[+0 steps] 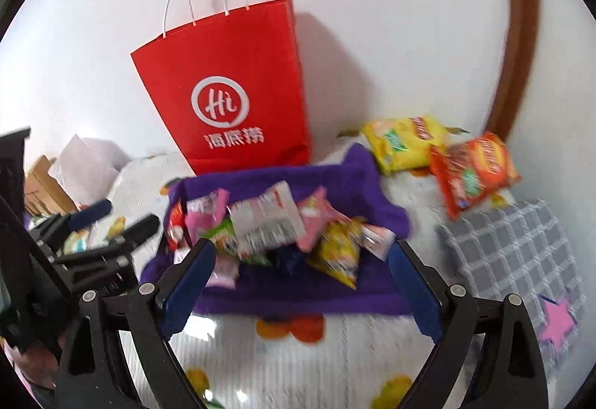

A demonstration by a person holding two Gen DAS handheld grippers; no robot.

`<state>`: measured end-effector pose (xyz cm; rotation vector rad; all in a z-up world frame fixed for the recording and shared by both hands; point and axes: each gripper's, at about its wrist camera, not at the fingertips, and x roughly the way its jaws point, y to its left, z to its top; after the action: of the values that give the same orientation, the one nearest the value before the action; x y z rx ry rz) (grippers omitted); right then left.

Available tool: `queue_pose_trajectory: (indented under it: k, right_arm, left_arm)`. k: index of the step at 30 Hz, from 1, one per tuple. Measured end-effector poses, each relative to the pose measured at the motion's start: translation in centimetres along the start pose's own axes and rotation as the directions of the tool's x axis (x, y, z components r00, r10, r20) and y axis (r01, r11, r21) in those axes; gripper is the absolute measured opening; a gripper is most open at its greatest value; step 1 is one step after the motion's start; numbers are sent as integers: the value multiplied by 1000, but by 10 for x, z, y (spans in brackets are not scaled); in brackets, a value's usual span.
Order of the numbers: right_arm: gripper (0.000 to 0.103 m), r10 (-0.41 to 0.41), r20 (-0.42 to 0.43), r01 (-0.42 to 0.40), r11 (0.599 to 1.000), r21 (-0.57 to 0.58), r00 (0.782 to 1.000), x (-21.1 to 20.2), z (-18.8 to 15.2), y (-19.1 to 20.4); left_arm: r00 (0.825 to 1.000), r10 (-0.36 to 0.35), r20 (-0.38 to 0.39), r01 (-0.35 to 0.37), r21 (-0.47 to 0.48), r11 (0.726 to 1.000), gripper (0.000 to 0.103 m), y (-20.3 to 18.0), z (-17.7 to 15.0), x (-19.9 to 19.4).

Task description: Organize snacks

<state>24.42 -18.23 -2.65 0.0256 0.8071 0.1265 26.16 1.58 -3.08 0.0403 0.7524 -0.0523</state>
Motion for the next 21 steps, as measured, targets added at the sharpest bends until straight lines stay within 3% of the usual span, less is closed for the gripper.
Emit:
queue_pose_trajectory:
  k: [4,8,14,21]
  right_arm:
    - [94,-61,50,63,998,-31,997,-43,-20,-1]
    - [94,11,35,-12,1000,20,999,-76,-42,-7]
    - [94,-11,43,10,1000,13,999,-119,-81,-4]
    - [102,-71,106,72,997,-3,992,-172,-124,0]
  left_arm:
    - [999,-35,-4,35,-36,999,84,-3,-24,-36]
    - [999,-50,1,50,-75,996,84,-3,-47,-73]
    - [999,-15,41,17,-51,999,85,-18,-83,-124]
    - [996,-21,83,22,-12,1000,99,-42,-118,-175]
